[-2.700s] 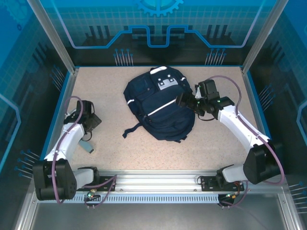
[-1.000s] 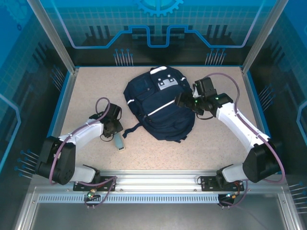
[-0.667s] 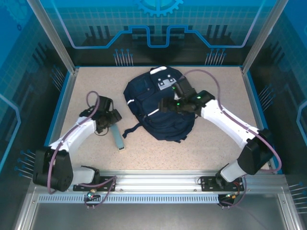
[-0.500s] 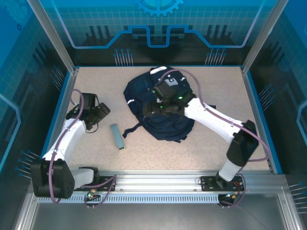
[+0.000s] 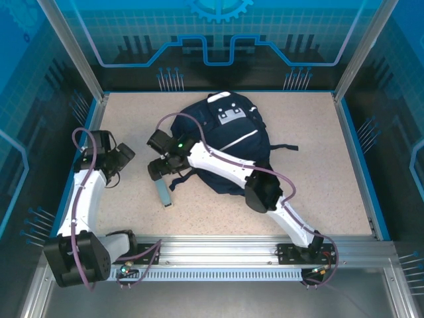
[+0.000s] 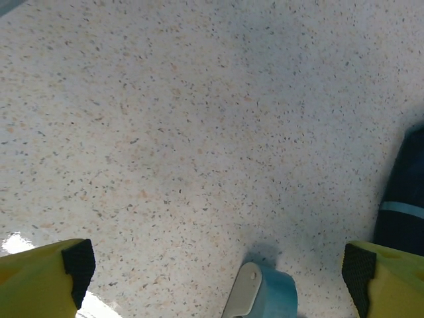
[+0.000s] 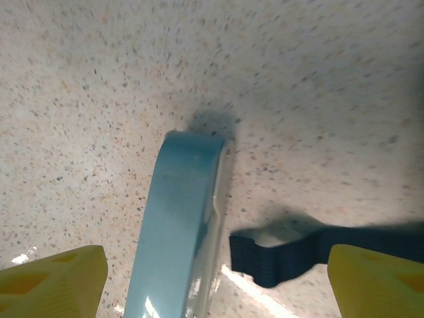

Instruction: Pack the student bag

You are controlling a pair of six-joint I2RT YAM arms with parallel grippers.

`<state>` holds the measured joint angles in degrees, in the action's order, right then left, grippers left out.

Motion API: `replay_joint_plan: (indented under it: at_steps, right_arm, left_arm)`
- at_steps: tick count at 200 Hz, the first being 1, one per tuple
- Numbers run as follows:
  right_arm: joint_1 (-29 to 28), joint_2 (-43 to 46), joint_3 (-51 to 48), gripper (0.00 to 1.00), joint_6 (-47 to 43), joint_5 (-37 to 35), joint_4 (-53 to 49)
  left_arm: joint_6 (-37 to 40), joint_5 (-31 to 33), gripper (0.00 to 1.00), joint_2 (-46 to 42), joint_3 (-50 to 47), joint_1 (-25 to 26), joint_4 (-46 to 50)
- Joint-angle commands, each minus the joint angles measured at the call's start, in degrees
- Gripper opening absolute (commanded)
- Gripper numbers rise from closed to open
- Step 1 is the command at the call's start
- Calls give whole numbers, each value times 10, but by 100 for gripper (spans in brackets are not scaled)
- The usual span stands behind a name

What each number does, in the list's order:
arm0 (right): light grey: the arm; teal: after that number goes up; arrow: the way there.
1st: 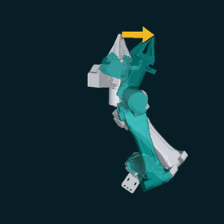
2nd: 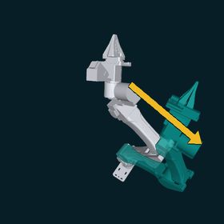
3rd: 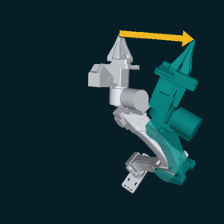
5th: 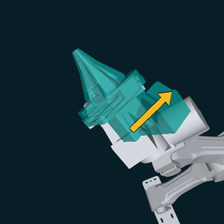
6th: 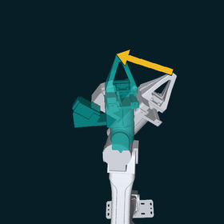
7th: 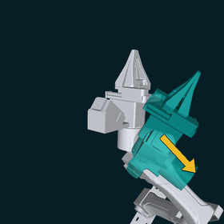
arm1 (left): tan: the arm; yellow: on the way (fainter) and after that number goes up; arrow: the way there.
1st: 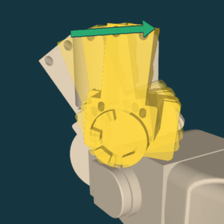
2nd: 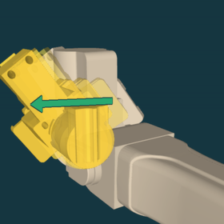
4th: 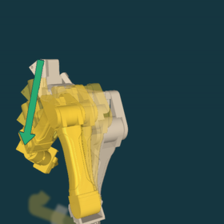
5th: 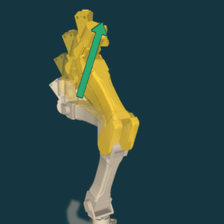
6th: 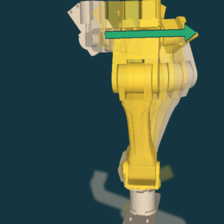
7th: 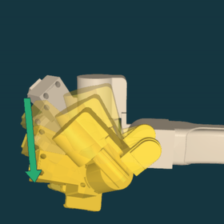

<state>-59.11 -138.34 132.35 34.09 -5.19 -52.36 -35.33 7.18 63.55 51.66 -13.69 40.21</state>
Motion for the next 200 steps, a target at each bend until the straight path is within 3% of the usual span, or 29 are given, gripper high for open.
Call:
replay_joint_plan:
  at_steps: [1,44,92,200]
  right_arm:
    - [-12,-49,59,85,-4,19,-58]
    - [-26,-87,73,78,3,19,-65]
    - [-27,-89,76,63,2,-2,-91]
    - [-27,-52,66,23,-17,-25,-104]
  left_arm:
    - [19,-13,98,-15,22,-11,15]
    - [21,-14,98,-10,16,-13,11]
    - [21,-15,98,-11,10,-13,9]
    - [19,-20,99,-15,6,-13,6]
